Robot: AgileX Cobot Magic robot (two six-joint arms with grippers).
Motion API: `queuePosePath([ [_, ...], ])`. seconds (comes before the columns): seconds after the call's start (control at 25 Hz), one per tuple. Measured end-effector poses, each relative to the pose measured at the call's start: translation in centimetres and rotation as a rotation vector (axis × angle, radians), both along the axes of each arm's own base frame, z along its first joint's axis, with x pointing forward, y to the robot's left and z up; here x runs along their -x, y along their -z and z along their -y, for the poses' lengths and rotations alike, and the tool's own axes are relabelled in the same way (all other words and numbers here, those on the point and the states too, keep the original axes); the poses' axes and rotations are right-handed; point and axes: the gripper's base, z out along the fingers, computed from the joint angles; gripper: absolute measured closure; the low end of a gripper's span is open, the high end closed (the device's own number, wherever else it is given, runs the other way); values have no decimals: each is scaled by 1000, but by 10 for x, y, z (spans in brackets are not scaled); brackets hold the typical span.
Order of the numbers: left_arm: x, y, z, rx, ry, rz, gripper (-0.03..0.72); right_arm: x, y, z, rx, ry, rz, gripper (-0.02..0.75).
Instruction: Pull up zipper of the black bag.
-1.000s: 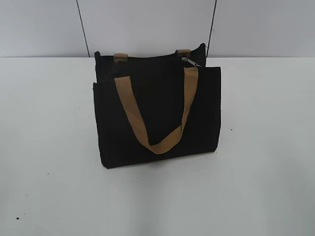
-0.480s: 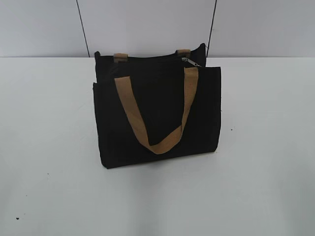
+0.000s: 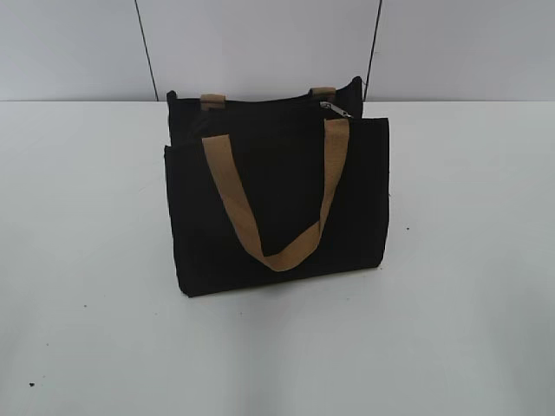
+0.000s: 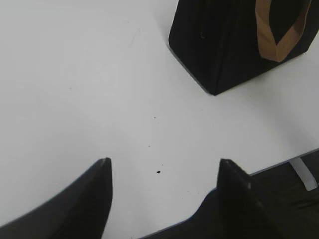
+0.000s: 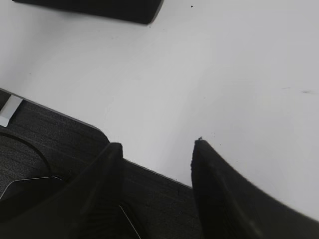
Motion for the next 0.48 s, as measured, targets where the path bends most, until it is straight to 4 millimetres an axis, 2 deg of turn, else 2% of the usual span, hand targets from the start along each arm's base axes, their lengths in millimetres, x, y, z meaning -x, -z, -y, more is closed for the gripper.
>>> queuePosePath([
  [0.2,1,0,-1,5,-62,8,207,1,0,0,-3,1,9,393],
  [0.48,17,0,-8,44,-254,103,242,20,-3,6,-30,105,148,393],
])
